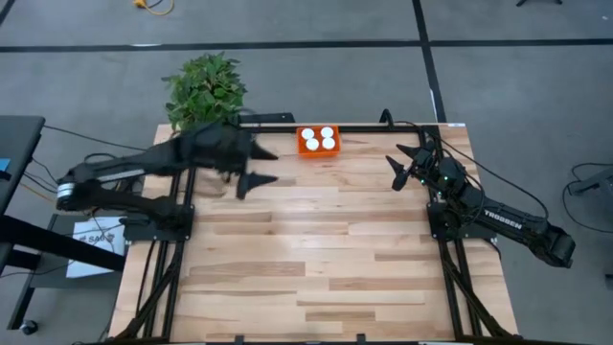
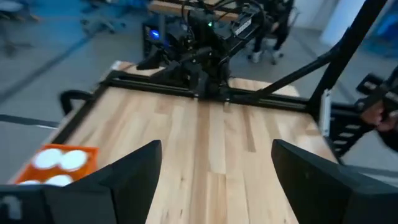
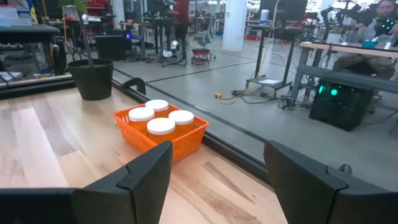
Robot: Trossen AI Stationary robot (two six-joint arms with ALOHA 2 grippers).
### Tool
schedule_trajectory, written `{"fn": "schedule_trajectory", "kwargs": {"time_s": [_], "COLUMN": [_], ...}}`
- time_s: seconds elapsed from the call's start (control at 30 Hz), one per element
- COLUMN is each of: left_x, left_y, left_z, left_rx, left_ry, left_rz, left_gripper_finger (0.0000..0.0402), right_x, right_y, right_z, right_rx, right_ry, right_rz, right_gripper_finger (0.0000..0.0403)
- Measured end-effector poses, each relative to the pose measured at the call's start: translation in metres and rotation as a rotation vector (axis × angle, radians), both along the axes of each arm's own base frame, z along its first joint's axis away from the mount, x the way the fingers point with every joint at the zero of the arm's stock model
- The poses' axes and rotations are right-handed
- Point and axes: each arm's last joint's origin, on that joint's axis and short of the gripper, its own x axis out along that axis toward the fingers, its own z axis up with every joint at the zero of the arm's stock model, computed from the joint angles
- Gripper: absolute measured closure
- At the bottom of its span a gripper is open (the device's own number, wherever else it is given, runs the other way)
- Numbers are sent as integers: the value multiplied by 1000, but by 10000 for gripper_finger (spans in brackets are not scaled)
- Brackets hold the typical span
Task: Pick and place pill bottles into a basket
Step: Return to Home Position
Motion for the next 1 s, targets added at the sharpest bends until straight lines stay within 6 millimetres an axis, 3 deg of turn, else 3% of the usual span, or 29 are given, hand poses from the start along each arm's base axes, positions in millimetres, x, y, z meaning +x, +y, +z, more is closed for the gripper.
{"fn": "schedule_trajectory", "kwargs": {"time_s": [0.13,0.27,0.43,0.6,0.8,1.0], "left_x": [-23,-38,-49,-64,-85,-102], "left_y": [-32,-46,-41,-40,-37,-31], "left_z": [2,-27,-88,-131,-169,-186], "left_rx": [78,87,29,-19,-64,-84], "left_ry": [-42,-58,-78,-183,-229,-302], "left_rz": [90,133,236,171,205,285], "left_gripper_finger": [109,109,109,109,109,109], "right_x": [0,0,-1,-1,0,-3], "right_y": [0,0,-1,0,-1,1], "right_z": [0,0,0,-1,6,11], "right_rx": [14,48,100,121,134,105], "right_ry": [-13,-45,-97,-66,-25,-60], "right_rz": [-3,-12,-41,-40,-40,-36], "right_gripper_finger": [153,153,153,153,153,153]}}
